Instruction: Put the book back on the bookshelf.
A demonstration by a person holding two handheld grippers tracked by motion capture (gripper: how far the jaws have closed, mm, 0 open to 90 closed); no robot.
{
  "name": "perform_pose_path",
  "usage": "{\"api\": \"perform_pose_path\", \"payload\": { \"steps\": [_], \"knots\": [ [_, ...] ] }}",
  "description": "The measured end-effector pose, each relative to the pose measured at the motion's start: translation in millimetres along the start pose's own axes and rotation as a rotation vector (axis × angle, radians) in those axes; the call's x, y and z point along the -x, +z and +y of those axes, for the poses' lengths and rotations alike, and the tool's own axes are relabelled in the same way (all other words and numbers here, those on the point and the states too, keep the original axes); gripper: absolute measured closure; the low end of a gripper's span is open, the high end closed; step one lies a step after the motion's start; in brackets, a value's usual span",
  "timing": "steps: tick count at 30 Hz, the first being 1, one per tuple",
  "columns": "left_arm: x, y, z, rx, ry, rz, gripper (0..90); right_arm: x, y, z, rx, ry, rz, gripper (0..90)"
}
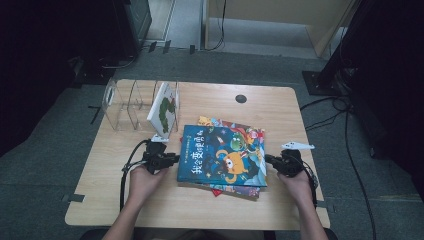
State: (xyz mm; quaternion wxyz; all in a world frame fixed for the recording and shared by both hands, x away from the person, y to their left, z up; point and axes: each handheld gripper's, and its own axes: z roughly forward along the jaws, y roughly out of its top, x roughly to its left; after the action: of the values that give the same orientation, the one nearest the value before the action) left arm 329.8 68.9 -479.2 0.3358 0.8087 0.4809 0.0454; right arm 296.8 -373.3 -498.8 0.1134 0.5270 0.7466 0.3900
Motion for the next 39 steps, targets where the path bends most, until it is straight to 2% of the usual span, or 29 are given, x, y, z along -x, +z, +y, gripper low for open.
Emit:
{"api": "perform_pose_path", "payload": {
  "steps": [3, 4, 7, 13, 14, 17, 24, 27, 36, 39],
  "knots": [
    [-4.5, -2.9, 2.3, 0.024, -0.011, -0.038, 60.1, 0.9, 0.4, 0.1, -0.004, 0.005, 0.005, 90.0],
    [-5.5, -2.6, 3.5, 0.023, -0.019, -0.055, 54.8, 1.0, 1.0, -0.1, -0.007, -0.003, -0.002, 90.0],
    [-6.8, 0.6, 6.0, 0.018, -0.027, -0.096, 46.4, 0.4, 1.7, 0.1, -0.009, -0.007, -0.011, 90.0],
    [-5.9, 8.2, 12.8, 0.015, 0.001, -0.068, 34.7, -1.3, 1.7, 0.2, -0.009, -0.011, -0.023, 90.0],
    [-5.8, 9.8, 13.5, 0.019, -0.002, -0.070, 33.6, -1.3, 1.8, 0.2, -0.008, -0.013, -0.024, 90.0],
    [-8.0, 17.2, 15.2, 0.004, -0.030, -0.113, 31.8, -2.0, 1.8, 0.4, -0.007, -0.013, -0.028, 90.0],
    [-7.3, 29.9, 20.2, -0.041, -0.038, -0.114, 26.9, -2.7, 2.3, 0.5, -0.003, -0.014, -0.036, 90.0],
    [-7.5, 33.4, 21.7, -0.052, -0.057, -0.152, 29.6, -3.4, 3.0, 0.5, 0.000, -0.013, -0.039, 90.0],
    [-6.5, 40.7, 22.7, -0.051, -0.059, -0.194, 26.8, -5.9, 4.1, 0.3, 0.003, -0.009, -0.040, 90.0],
    [-4.8, 41.7, 23.2, -0.051, -0.051, -0.192, 26.1, -7.2, 4.6, 0.1, 0.003, -0.019, -0.039, 90.0]
  ]
}}
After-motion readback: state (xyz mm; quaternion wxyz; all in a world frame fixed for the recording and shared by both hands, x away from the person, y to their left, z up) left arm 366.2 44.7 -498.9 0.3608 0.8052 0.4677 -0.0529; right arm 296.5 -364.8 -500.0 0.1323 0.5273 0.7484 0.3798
